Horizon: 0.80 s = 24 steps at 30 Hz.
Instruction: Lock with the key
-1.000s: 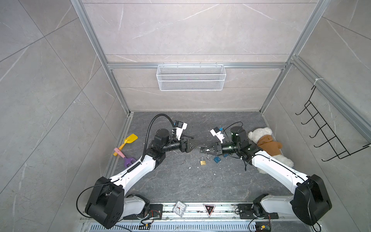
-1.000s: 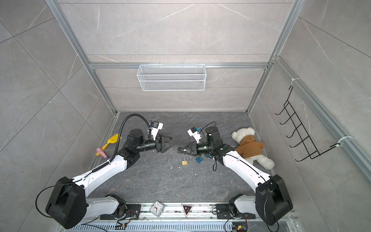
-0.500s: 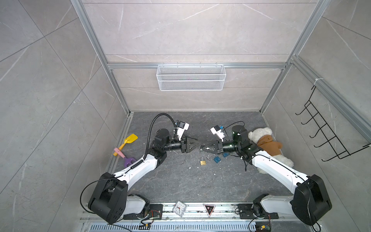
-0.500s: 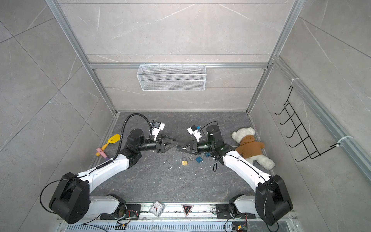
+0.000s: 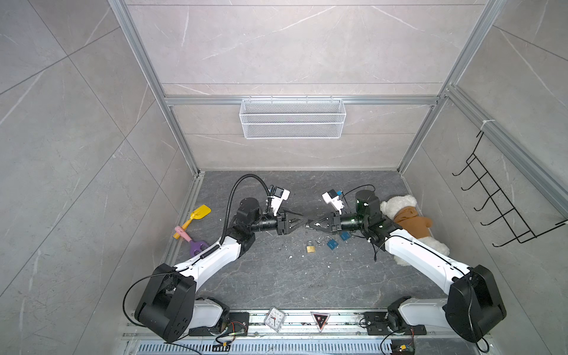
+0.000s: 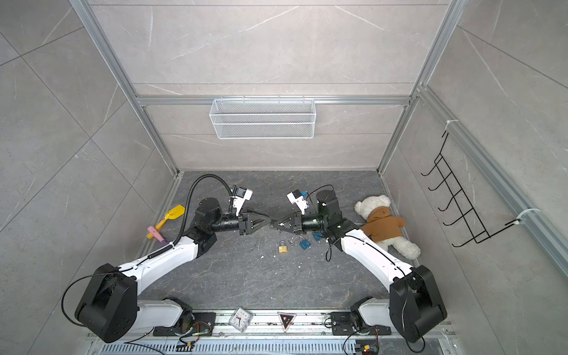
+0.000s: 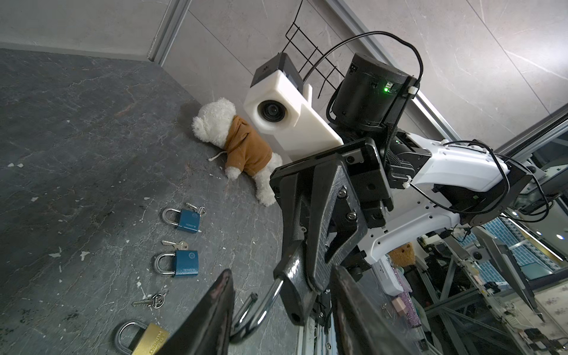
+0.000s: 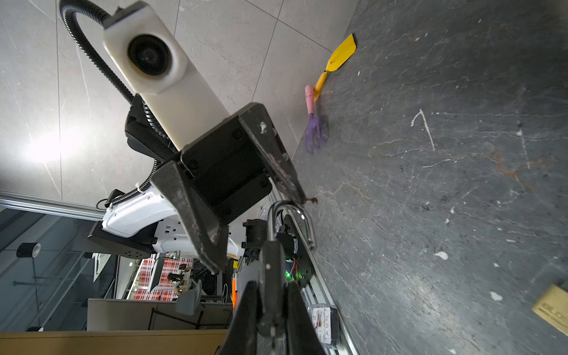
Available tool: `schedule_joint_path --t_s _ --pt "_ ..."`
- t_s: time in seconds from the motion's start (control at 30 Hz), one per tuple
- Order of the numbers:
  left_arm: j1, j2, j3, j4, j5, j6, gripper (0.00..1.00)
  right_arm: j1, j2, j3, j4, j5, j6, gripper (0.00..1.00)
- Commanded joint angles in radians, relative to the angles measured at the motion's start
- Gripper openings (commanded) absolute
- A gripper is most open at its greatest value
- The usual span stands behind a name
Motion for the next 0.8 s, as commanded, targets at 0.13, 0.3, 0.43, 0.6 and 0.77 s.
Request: schedule_joint_path --t_s 0.13,0.3,0.43,0.6,0.77 --pt "-0.003 -0.026 0.001 0.024 0.030 0.000 0.49 -0.010 0.001 0.033 0.032 -0.008 -0.002 0.00" --pt "-0.004 -0.024 -0.001 0.021 0.026 0.000 0.45 -0.014 -0.008 0.037 0.022 -0.005 -0.009 0.00" --pt "-0.003 -0.020 -0.001 0.022 0.024 -0.001 0.43 -0.019 -0.012 0.041 0.007 -0.004 -0.021 0.00" --pt "-0.004 -0.022 -0.003 0.020 0.023 -0.003 0.40 -0.022 -0.023 0.038 -0.005 0.001 -0.032 0.00" --pt "-0.004 -0.017 -0.004 0.016 0.016 -0.008 0.34 -0.027 -0.035 0.037 -0.012 0.009 -0.039 0.00"
